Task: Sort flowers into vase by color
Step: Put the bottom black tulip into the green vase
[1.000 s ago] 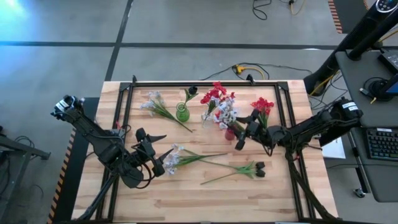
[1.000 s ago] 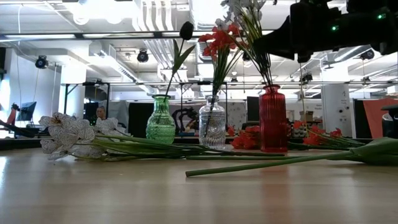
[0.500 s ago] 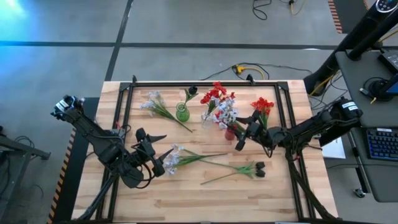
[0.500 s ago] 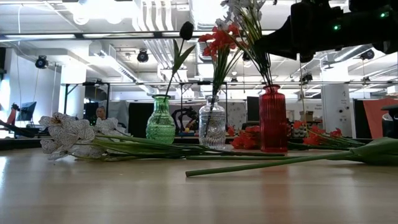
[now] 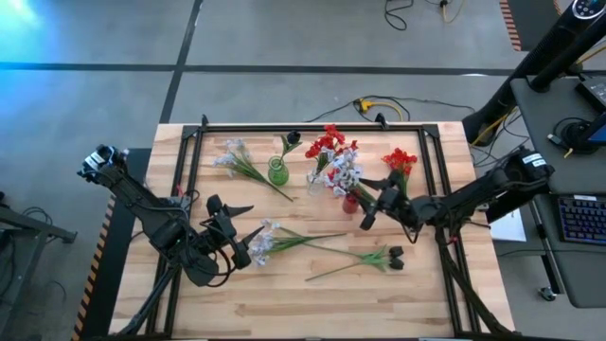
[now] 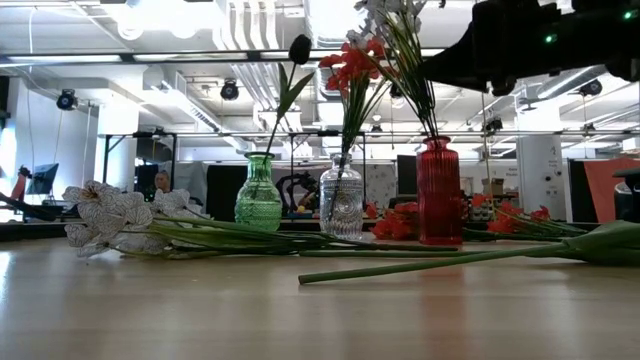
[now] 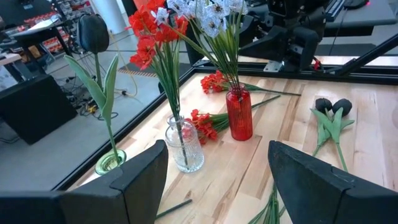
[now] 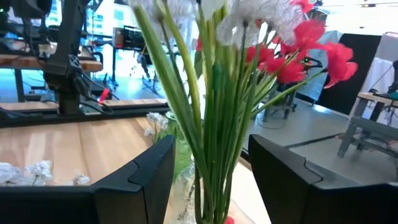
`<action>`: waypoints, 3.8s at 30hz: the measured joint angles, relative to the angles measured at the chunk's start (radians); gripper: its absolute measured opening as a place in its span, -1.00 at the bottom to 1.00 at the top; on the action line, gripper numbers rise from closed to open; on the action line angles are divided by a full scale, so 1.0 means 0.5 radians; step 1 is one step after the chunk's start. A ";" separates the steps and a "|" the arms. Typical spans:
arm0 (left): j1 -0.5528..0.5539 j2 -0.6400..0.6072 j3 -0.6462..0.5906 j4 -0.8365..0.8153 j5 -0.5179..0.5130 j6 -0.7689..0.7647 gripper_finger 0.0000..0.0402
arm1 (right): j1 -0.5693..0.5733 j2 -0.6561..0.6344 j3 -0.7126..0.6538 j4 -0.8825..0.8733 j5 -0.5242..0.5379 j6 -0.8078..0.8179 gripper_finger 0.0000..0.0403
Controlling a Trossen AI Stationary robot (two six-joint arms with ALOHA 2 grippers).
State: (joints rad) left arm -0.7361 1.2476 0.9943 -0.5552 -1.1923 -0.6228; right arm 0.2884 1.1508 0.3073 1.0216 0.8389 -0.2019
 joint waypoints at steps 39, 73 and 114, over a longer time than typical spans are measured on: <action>0.009 0.001 0.000 0.006 0.190 -0.106 0.29 | 0.248 -0.298 0.978 -3.366 0.267 1.979 -0.02; 0.108 1.116 0.516 0.951 0.538 0.637 0.29 | 0.428 -0.263 1.340 -3.920 -1.377 2.326 -0.03; 0.645 2.081 1.091 0.984 1.481 0.425 -0.20 | 0.959 -0.047 1.330 -3.902 -1.175 2.614 -0.03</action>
State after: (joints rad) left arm -0.4133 2.2883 1.5396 -0.0631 -0.4516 -0.4103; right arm 0.7681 1.1271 0.9722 -0.9296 0.2513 1.1054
